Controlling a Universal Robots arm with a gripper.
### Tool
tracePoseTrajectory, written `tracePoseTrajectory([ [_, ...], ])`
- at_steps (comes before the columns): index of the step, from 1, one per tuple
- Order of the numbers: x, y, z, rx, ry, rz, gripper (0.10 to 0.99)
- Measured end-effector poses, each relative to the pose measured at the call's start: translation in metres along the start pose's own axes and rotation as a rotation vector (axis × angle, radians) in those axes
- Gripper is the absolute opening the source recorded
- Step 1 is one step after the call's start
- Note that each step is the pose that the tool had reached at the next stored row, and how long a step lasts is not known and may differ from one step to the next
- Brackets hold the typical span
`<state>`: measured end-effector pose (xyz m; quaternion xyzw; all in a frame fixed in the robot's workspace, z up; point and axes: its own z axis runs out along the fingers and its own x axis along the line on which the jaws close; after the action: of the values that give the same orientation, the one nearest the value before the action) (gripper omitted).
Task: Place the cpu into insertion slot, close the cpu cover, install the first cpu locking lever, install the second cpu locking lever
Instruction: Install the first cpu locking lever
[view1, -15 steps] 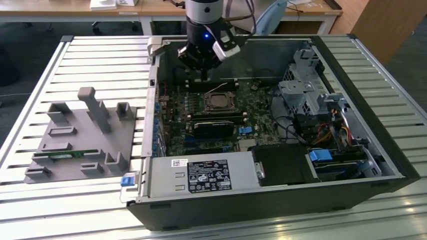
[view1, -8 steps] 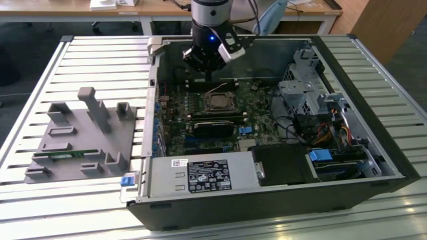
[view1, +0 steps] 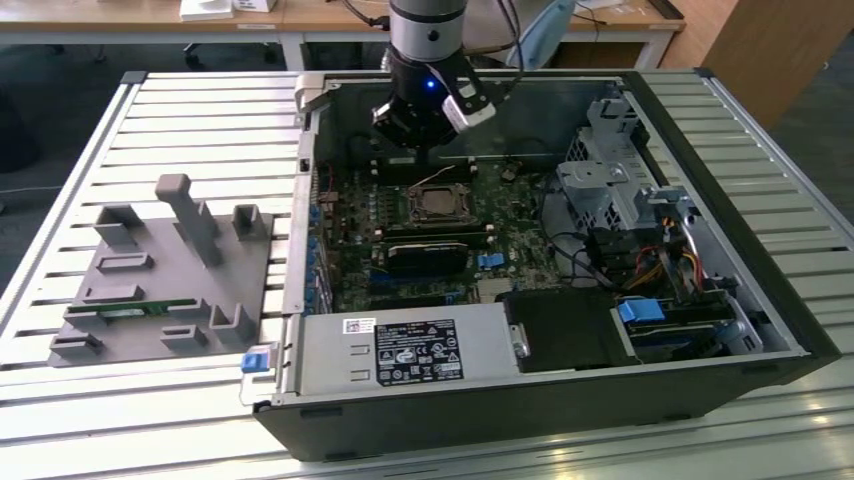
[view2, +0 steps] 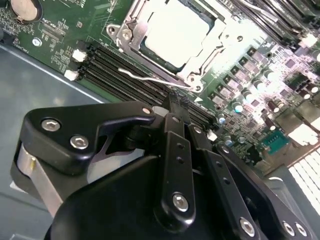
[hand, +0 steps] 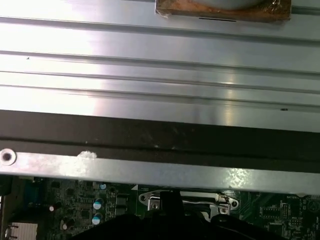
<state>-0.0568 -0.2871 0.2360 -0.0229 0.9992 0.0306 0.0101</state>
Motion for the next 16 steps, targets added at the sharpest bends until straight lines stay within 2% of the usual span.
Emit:
tracePoseTrajectory([
  [3,-0.0051,0.0001,0.0036,0.001,0.0,0.0,0.106],
  [10,-0.009,0.0001,0.0099,0.001,0.0,0.0,0.106],
  [16,-0.0128,0.001,0.012,0.001,0.0002,0.0,0.106],
])
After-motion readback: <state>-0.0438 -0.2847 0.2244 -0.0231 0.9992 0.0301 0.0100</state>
